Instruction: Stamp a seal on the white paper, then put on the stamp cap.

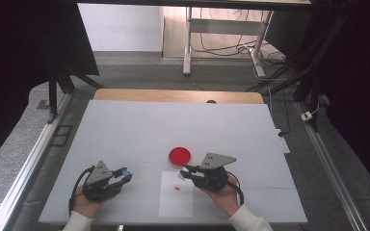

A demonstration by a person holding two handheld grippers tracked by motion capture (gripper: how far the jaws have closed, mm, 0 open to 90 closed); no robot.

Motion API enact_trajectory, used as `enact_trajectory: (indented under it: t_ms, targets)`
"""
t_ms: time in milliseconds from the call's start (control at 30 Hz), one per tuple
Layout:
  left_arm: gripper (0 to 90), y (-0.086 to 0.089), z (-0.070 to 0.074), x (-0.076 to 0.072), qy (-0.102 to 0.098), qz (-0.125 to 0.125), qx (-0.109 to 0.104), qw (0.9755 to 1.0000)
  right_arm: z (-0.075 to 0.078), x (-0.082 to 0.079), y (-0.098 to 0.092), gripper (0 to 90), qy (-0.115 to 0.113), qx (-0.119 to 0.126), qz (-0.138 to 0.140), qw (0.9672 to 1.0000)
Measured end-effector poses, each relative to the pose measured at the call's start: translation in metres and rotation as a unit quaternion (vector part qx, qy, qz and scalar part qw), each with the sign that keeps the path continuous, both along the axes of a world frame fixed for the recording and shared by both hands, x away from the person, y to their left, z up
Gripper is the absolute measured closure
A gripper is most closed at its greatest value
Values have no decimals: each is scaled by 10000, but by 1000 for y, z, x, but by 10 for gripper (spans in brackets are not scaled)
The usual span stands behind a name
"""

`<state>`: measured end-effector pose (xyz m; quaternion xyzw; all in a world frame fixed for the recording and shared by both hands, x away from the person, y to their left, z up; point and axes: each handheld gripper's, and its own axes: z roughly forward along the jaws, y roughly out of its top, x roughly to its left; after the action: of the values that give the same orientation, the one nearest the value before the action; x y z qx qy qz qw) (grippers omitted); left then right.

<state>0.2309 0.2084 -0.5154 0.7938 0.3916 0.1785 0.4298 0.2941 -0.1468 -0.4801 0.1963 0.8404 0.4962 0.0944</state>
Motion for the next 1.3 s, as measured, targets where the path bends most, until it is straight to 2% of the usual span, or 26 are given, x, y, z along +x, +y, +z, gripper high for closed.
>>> enact_trajectory:
  t_ms: [233,633,1300]
  targets:
    - [649,0,0,0,-6,8,-2,10000,7,2,-7,751,-30,235,-126,9996]
    - [648,-1,0,1,-22,7,7,10000,18,5,-21,751,-99,684,-326,9971]
    - [648,-5,1,1,-58,-15,5,10000,28,4,-25,750,-177,844,-351,9957]
